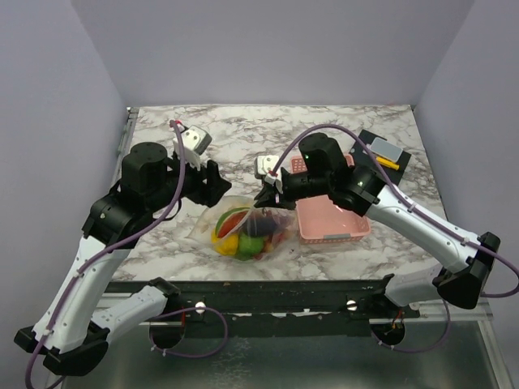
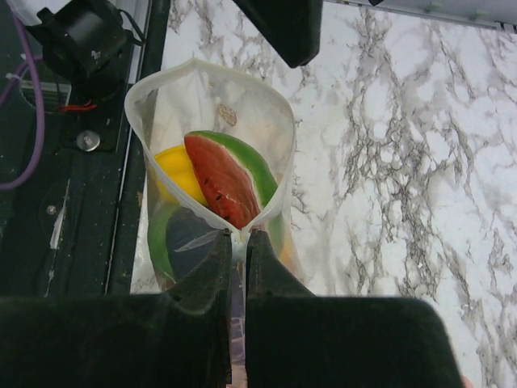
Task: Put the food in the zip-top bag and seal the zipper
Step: Zip the zipper food storage bag at the center of the board.
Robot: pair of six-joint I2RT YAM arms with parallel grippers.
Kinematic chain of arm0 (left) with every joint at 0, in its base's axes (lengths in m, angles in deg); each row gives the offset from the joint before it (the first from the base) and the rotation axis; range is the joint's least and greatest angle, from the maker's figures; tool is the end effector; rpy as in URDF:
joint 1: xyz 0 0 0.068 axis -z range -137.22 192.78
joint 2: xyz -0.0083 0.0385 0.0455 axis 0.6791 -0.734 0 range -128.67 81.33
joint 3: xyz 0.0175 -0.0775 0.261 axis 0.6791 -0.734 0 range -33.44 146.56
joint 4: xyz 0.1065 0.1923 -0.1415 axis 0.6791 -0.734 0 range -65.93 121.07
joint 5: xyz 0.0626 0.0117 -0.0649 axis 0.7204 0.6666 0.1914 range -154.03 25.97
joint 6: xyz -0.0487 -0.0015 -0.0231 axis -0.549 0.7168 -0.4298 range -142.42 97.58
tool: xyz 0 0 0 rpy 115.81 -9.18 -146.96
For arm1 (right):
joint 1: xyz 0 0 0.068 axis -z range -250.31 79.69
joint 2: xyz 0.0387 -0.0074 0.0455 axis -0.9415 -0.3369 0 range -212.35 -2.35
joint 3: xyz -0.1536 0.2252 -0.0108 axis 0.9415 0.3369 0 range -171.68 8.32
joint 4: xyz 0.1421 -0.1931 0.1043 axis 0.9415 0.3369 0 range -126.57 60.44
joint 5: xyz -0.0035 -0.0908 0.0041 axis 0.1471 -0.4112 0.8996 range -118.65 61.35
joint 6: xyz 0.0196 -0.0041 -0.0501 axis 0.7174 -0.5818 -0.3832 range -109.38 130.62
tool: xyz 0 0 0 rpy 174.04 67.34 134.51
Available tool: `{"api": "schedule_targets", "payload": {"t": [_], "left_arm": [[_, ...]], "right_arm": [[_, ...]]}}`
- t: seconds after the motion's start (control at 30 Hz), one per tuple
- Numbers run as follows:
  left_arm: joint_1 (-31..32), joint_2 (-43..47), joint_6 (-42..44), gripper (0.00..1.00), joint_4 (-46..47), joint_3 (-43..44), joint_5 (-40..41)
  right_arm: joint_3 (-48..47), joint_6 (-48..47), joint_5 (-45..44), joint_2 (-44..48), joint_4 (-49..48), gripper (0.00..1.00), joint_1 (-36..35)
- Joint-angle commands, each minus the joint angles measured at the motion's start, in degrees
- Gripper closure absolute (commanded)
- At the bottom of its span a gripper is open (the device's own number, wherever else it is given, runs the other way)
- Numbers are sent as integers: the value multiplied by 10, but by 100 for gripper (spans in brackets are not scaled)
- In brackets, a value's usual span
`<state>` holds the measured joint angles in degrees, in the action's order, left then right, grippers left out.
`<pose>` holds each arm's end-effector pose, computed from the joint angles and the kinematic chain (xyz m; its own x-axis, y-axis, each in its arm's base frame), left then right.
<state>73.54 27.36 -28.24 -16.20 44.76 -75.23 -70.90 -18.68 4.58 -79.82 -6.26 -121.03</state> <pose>0.1372 -0.0897 0.4396 -0.4012 0.1229 -0.9077 0.6178 0.7679 -0.1691 0.1730 0.2423 0.3890 0.2021 -0.3994 -0.8942 -0.9785 -0.0442 -0.2014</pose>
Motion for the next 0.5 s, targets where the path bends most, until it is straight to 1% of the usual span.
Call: {"api": "schedule_targets", "payload": {"t": [0.0,0.17,0.37,0.47], "left_arm": [[0,28,17,37,56,-30,-73],[0,35,15,36,97,-72,-120],[0,28,2,34,147,-135,-211],[0,29,-7,34,175,-162,-230]], "right_arm": [[-32,34,-8,-8,-19,99,-8],[0,44,-21,0,-12,99,-8],[64,53,-42,31,-8,99,-8],[78,51,-47,44,3,99,-8]]}}
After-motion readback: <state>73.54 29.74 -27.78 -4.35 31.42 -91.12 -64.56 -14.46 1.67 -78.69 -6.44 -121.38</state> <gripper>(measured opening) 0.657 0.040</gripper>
